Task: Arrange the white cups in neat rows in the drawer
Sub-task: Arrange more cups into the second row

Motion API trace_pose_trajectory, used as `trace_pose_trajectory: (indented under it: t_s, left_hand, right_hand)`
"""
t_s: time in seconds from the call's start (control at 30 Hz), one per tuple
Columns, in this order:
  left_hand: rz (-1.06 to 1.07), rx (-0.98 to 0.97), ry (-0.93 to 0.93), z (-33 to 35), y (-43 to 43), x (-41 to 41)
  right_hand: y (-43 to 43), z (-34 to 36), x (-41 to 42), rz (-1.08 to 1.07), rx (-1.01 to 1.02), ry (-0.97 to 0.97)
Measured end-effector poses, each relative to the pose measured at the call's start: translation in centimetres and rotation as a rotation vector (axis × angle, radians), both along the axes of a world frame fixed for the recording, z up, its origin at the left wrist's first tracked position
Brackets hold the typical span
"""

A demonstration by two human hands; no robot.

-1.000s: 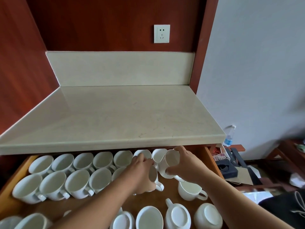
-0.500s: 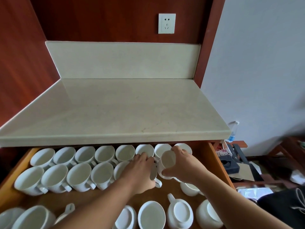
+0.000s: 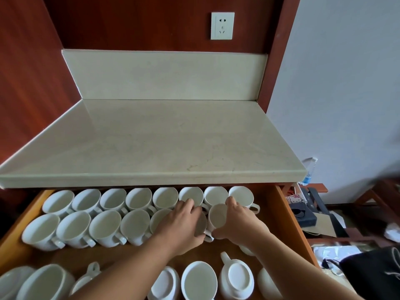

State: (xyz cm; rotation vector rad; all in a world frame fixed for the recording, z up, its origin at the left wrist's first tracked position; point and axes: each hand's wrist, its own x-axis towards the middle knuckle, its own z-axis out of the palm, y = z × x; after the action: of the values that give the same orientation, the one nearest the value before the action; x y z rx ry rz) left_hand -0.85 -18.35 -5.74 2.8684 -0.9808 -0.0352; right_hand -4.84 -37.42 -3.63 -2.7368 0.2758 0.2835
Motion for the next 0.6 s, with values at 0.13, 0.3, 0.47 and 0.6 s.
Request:
trace_pose_trajectory:
  t_s: [0.13,0.3,0.47,0.6]
  left_hand:
    - [0.008,-0.008,0.010,-0.3,0.0,-0.1]
    - [0.011,-0.039,0.015,-0.7,0.0,0.1]
    - [0.002,-0.132,0.077,-0.8,1.8,0.8]
    - [-0.021,-0.169,0.117,0.2,5.8,1.2]
  right_hand:
    - [0.4,-1.2,0.1,0.025,-0.092,-0.038]
    - [0.0,-2.0,0.2,0.049,-0.079,-0.047]
    - [0.0,-2.1,0.2,0.073,-0.067,-0.069]
    - [-0.1,-1.7,-0.1,0.087,-0.074,-0.062]
